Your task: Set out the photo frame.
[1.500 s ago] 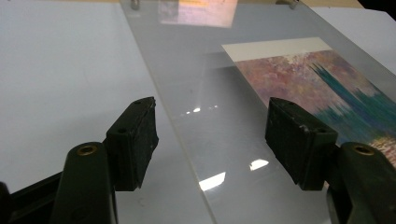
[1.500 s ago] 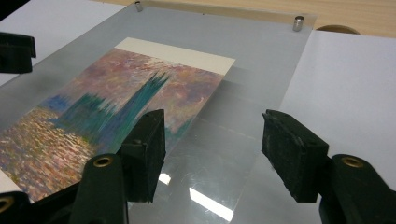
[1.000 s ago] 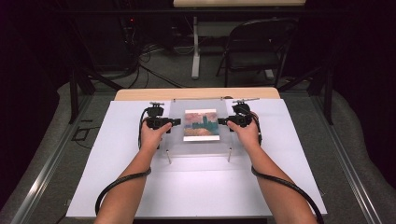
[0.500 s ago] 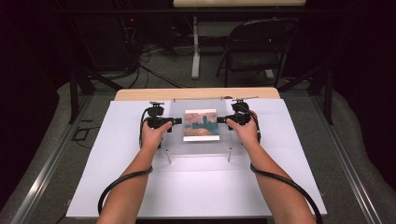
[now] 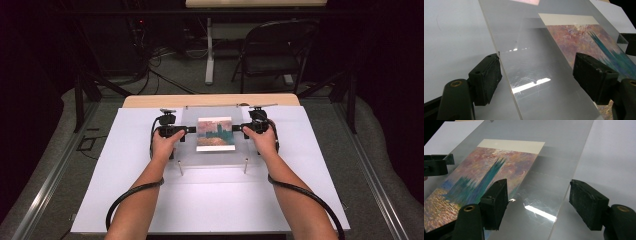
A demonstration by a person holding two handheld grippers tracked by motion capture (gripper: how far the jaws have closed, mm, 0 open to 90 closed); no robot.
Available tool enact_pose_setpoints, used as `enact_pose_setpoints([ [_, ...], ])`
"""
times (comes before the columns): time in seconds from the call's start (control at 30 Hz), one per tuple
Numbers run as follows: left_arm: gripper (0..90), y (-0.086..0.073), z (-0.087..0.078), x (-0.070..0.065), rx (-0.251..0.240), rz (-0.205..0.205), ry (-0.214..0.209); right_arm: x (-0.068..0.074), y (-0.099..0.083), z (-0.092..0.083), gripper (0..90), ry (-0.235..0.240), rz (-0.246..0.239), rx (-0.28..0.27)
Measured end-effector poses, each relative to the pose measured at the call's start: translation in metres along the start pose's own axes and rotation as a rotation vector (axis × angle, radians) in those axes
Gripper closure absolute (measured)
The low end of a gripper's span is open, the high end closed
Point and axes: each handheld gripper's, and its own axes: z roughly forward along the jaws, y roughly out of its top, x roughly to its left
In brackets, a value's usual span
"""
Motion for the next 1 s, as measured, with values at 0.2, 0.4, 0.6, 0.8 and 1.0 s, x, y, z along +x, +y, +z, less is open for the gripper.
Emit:
enact_pose_setpoints([
  [0.2, 23.4, -0.0005, -0.0002, -0.0003, -0.004, -0.008, -0.001, -0.0027, 0.0004, 0.0013, 29.6, 0.017, 0.024, 0.009],
  [0.4, 26.7, 0.0, -0.002, 0.0021, 0.0, -0.019, -0.008, -0.0031, 0.0001, 0.0033, 29.7, 0.035, 0.047, 0.012],
  [0.6, 27.5, 0.0013, -0.0024, 0.0017, 0.003, -0.022, -0.005, -0.0006, 0.0022, 0.0029, 29.8, 0.018, 0.038, 0.021],
  [0.8, 28.6, 0.0008, -0.0019, 0.0016, -0.009, -0.032, 0.0, 0.0012, 0.0025, 0.0009, 30.2, 0.0, 0.029, 0.028],
  [1.0, 28.7, 0.0011, -0.0024, 0.0009, -0.01, -0.026, 0.002, 0.0011, 0.0021, 0.0009, 30.9, 0.004, 0.034, 0.014],
])
